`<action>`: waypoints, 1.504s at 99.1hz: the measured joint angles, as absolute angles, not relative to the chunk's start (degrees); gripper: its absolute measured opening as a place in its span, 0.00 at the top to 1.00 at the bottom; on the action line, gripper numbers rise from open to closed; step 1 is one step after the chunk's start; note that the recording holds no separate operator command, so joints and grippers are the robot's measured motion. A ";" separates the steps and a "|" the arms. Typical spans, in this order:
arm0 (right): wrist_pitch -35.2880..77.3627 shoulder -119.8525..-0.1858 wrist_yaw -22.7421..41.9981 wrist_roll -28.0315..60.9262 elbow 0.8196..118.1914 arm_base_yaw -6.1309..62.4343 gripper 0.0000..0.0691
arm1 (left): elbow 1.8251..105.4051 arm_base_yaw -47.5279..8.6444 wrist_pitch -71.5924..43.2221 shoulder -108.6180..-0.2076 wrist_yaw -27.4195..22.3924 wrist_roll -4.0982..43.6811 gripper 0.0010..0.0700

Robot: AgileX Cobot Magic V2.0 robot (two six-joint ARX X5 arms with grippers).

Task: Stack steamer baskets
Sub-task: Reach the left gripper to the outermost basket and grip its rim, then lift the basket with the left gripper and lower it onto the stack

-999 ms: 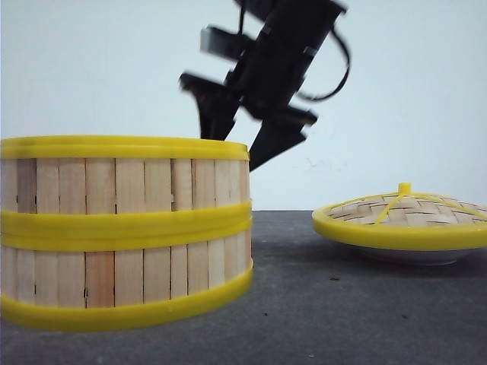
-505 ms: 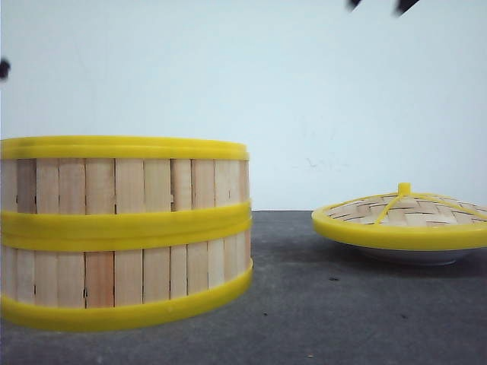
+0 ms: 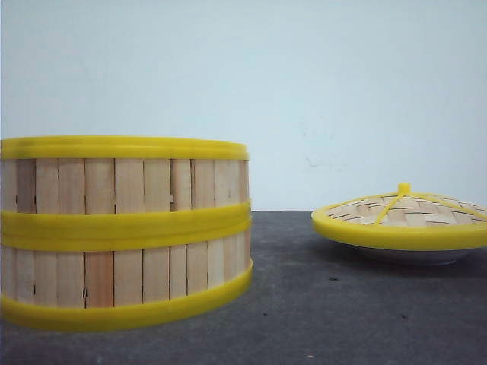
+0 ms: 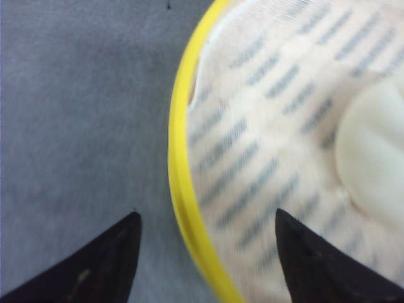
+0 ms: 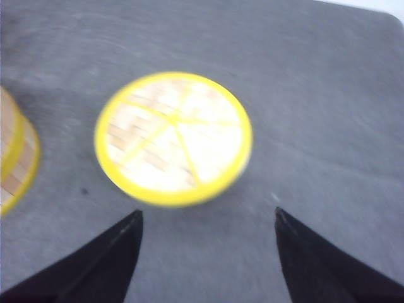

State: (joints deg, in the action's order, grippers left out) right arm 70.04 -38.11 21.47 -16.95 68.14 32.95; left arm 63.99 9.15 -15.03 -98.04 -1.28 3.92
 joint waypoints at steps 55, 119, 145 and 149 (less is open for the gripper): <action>76.64 -32.84 24.16 -24.40 68.05 32.95 0.41 | 76.99 9.52 -22.39 -107.61 0.08 4.05 0.92; 76.73 -32.84 24.01 -25.45 68.05 32.95 0.41 | 86.06 10.00 -28.38 -107.74 1.54 0.84 0.97; 76.75 -32.84 24.01 -25.58 68.05 32.95 0.41 | 98.04 10.11 -37.85 -107.74 -0.60 0.36 0.97; 76.75 -32.84 24.03 -25.58 68.05 32.95 0.41 | 99.96 10.11 -39.59 -107.74 -1.67 0.38 0.97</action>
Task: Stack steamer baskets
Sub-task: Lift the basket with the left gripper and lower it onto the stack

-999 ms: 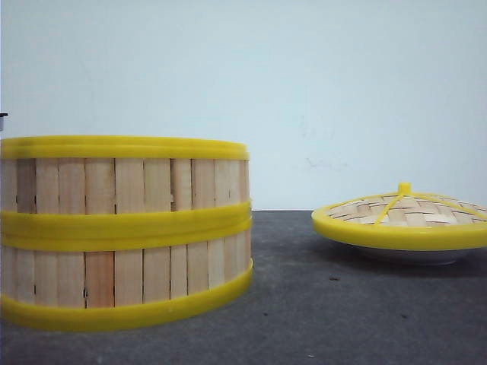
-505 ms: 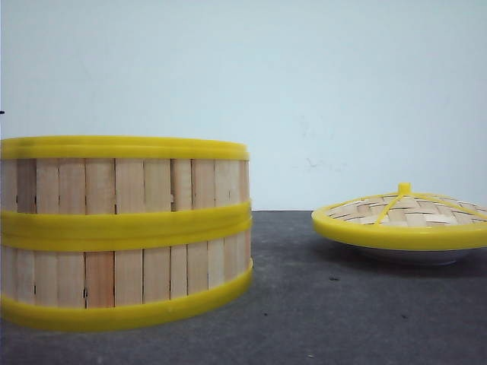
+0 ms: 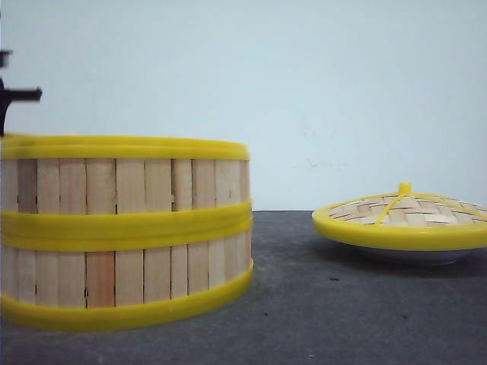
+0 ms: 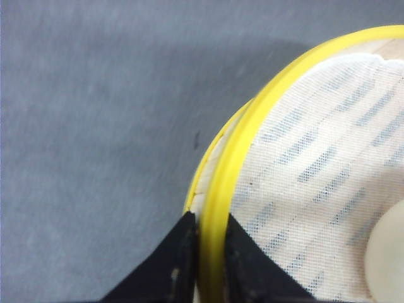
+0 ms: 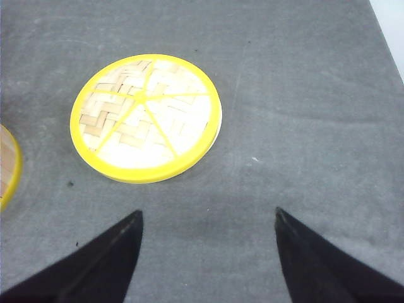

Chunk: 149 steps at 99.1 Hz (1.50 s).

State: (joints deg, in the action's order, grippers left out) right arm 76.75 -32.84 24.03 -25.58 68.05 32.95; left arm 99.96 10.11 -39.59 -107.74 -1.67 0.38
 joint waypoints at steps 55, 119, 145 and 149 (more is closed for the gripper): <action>76.77 -32.86 24.03 -25.39 68.05 32.95 0.41 | 107.94 3.49 -58.81 -94.56 -8.71 -1.58 0.97; 76.88 -32.86 24.03 -23.81 68.05 32.95 0.41 | 82.00 -5.80 -56.90 -62.52 -8.84 -1.89 0.97; 76.88 -32.86 24.03 -23.81 68.05 32.95 0.41 | 69.06 -8.93 -53.15 -59.61 -9.02 -0.75 0.97; 76.88 -32.86 24.01 -23.81 68.05 32.95 0.41 | 67.81 -9.30 -51.88 -59.83 -9.08 -0.51 0.97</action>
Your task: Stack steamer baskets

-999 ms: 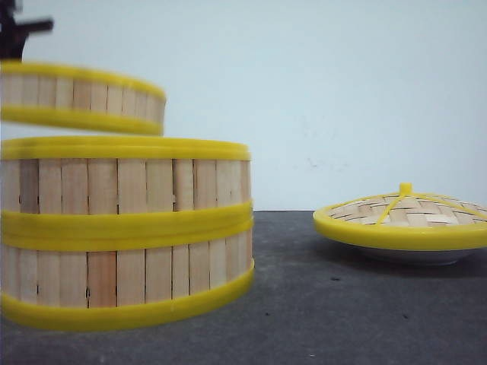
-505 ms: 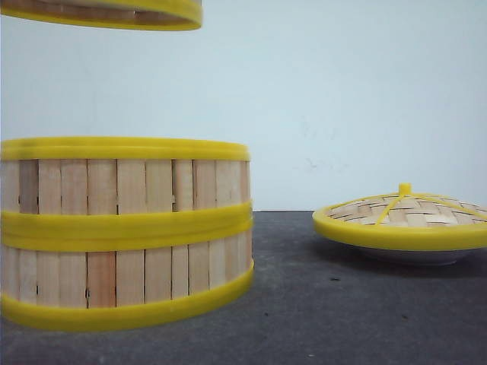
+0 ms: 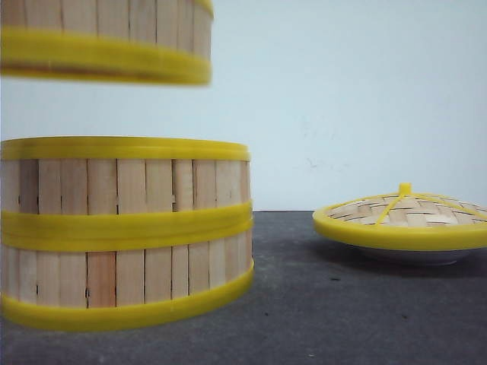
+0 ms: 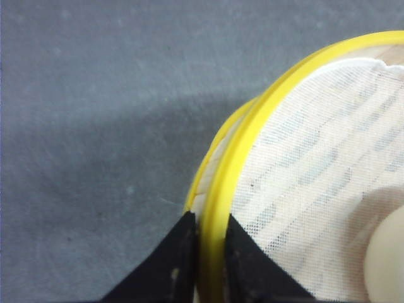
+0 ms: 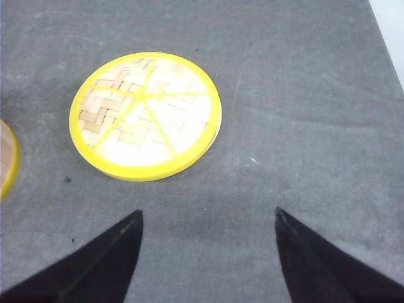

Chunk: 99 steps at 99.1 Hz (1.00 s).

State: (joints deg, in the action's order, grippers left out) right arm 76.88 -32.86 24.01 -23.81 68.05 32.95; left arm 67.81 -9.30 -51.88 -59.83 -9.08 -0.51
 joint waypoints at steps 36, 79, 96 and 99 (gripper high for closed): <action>76.88 -32.86 24.03 -23.79 68.05 32.95 0.41 | 66.54 -12.03 -45.36 -67.53 -9.67 1.15 0.97; 76.88 -32.86 24.01 -23.79 68.03 32.95 0.41 | 66.54 -12.25 -41.98 -73.25 -9.82 1.28 0.97; 76.88 -32.86 24.03 -23.79 68.05 32.95 0.41 | 66.54 -12.25 -40.60 -73.65 -9.19 1.30 0.97; 76.88 -32.86 24.03 -23.79 68.05 32.95 0.41 | 66.54 -12.27 -40.60 -73.65 -9.06 1.28 0.97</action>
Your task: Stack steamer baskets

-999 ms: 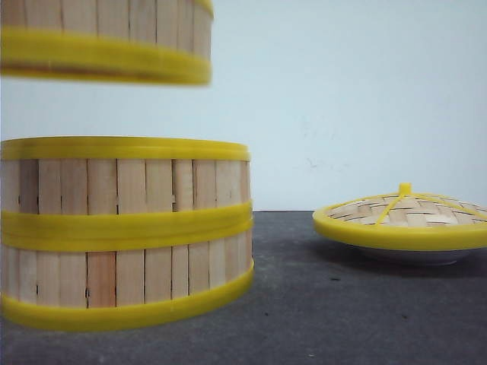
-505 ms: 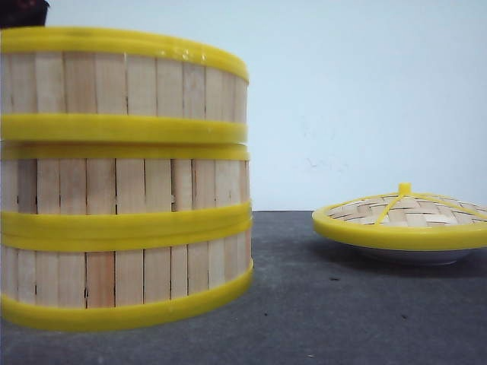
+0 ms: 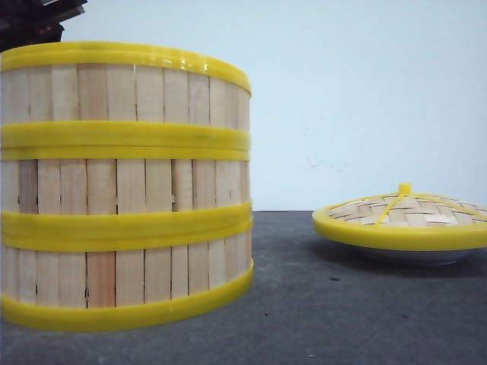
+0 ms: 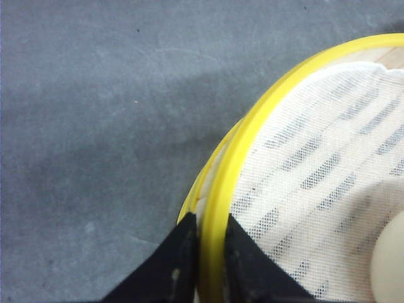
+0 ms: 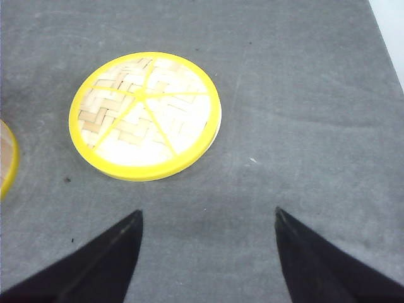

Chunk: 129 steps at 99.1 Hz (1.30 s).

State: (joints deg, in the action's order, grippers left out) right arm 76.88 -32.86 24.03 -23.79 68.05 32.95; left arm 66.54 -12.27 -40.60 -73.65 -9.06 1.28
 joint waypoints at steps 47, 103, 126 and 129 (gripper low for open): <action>76.88 -32.86 24.25 -23.79 68.03 32.95 0.41 | 66.54 -12.27 -40.07 -74.72 -8.97 1.28 0.97; 75.20 -32.75 32.29 -23.62 61.84 32.95 0.41 | 66.57 -12.25 -37.95 -73.91 -8.99 1.61 0.61; 55.88 -35.51 22.63 -17.12 50.13 33.01 0.41 | 66.59 -11.79 -38.83 -65.63 -8.95 1.63 0.61; 53.47 -36.75 21.82 -16.36 49.76 32.99 0.41 | 66.59 -11.57 -39.31 -64.55 -8.88 1.52 0.61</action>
State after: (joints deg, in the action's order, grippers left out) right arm 53.47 -36.75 21.82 -16.36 49.76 32.99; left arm 66.59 -11.57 -39.31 -64.55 -8.88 1.52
